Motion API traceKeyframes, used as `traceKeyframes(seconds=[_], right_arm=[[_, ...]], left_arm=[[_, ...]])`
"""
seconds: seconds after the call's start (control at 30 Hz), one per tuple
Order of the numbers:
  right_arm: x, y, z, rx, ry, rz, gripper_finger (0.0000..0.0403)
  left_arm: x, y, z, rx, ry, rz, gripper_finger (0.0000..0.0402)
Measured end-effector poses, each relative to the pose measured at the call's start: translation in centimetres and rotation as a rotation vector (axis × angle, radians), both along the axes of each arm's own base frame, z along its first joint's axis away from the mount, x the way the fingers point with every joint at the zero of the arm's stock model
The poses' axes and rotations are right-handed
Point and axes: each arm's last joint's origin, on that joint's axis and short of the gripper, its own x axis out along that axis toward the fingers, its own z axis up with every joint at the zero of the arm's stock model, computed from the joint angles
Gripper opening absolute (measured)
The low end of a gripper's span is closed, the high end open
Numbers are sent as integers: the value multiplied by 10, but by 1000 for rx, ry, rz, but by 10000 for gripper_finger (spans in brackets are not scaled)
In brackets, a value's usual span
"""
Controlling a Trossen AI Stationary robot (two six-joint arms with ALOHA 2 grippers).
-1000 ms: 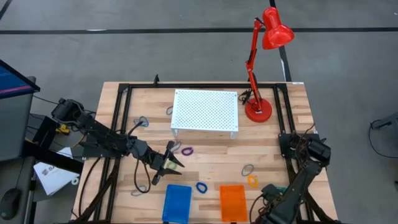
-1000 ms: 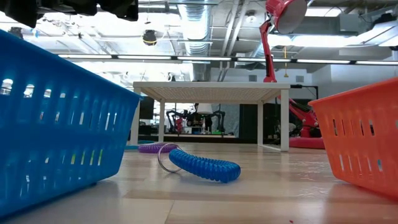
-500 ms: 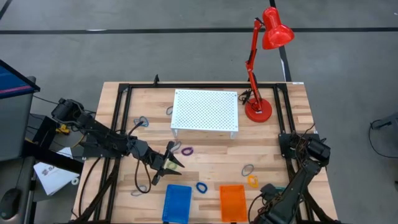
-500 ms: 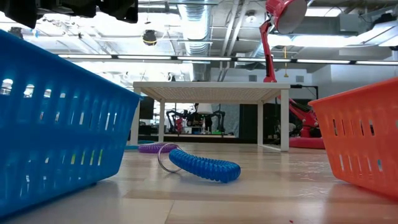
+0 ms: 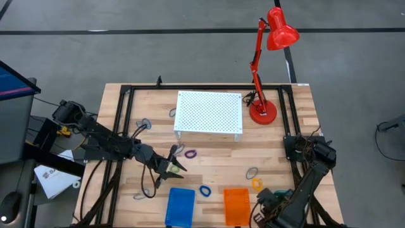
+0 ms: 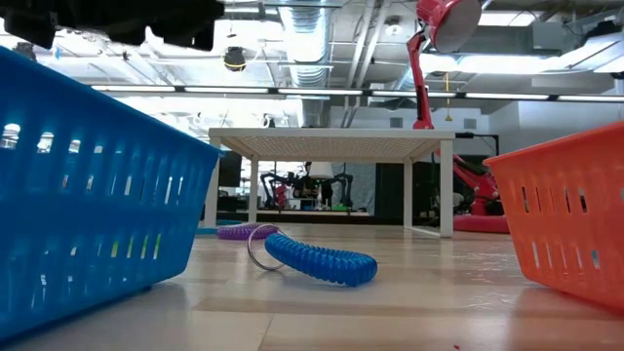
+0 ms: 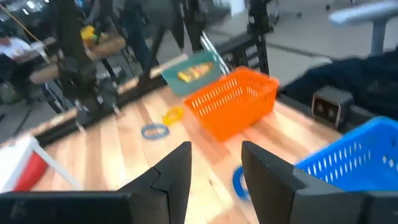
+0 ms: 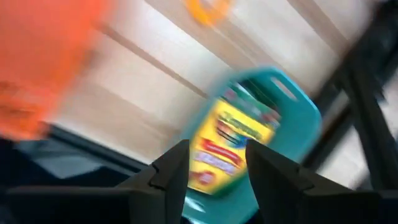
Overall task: Pick & Place Office Desk Supplies
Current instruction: Put the orange spring keychain into the orange bin
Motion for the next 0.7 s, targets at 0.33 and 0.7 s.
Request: traceKeyframes(seconds=[0.33, 0.7], right_arm=[[19, 5, 60, -39, -440, 162, 151], [31, -3, 71, -35, -461, 229, 137]], left_arm=[[-13, 1, -27, -20, 340, 63, 160], [-47, 18, 16, -124, 706, 383, 183]])
